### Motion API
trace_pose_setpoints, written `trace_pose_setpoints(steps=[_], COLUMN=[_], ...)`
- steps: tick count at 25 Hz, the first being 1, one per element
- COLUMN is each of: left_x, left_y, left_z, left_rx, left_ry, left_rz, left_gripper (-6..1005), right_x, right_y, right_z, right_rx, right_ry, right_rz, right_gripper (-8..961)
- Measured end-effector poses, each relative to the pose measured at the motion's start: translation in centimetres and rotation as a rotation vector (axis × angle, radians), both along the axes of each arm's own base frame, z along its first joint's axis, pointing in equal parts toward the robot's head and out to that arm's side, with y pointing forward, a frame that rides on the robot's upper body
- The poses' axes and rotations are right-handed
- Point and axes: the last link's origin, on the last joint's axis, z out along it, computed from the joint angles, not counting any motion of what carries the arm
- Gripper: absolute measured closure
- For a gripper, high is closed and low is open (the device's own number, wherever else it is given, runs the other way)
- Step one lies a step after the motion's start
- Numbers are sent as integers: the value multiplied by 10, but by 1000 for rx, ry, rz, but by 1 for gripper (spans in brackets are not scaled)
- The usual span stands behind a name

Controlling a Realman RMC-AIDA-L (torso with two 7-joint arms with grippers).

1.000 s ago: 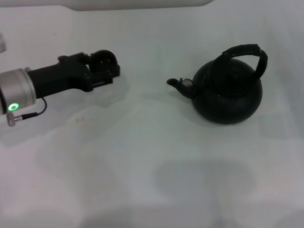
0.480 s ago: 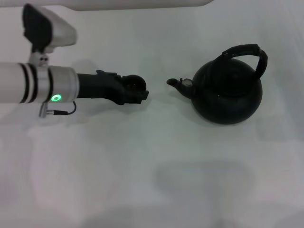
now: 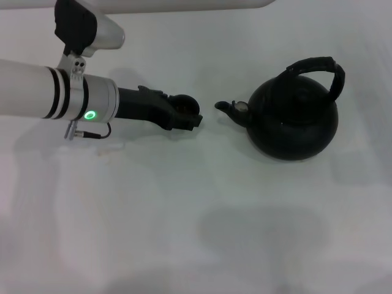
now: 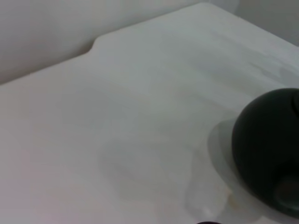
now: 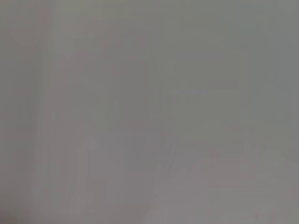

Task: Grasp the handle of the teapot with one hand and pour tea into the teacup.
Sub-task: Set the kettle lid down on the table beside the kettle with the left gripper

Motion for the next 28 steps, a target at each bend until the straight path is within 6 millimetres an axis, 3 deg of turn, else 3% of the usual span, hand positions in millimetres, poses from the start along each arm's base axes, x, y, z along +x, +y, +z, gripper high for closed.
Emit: trace_pose_setpoints(steps=[14, 21, 28], left_x=[11, 17, 14], left_y=[7, 0, -1], left_z=[-4, -21, -21], left_rx=[30, -26, -25], left_ry=[-15, -9, -13], left_rz=[-44, -48, -30], left_gripper=[282, 283, 283], right_x=[-3, -3, -1], right_y=[4, 4, 1], right_z=[0, -1, -1], right_rx=[-1, -1, -1], right_ry=[0, 1, 1], right_rz=[11, 10, 4], right_gripper=[215, 215, 215])
